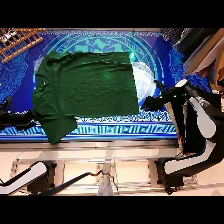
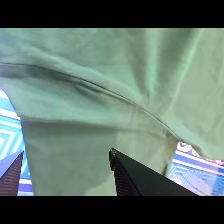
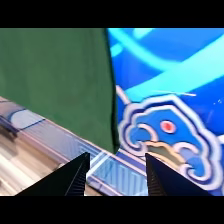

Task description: Fold the clothes and pants, and hang the long-sleeved shirts on hangers.

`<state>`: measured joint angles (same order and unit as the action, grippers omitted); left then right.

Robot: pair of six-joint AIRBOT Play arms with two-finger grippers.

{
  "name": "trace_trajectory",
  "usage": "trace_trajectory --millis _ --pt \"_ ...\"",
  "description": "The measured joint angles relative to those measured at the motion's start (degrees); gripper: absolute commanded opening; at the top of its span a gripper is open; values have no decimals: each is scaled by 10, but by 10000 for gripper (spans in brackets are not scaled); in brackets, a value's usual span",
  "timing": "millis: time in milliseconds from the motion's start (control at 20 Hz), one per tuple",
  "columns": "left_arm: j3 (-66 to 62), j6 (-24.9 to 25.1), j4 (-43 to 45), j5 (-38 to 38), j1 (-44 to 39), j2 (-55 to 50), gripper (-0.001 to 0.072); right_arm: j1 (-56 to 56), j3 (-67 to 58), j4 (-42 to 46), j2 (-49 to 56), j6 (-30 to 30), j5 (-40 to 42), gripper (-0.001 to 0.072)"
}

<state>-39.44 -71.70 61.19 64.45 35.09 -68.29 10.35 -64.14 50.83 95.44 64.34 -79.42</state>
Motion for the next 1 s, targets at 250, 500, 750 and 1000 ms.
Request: trace_trajectory --millis 250,500,750,1000 --pt "6 2 1 -42 0 -9 574 -21 7 2 11 -21 17 393" --pt "7 43 -52 -67 -5 -40 3 -62 9 8 21 -32 43 15" --pt "-14 69 -83 -13 22 -31 2 -71 2 14 -33 -34 47 12" --pt "-82 49 -48 63 76 44 433 -69 -43 23 -146 -14 40 14"
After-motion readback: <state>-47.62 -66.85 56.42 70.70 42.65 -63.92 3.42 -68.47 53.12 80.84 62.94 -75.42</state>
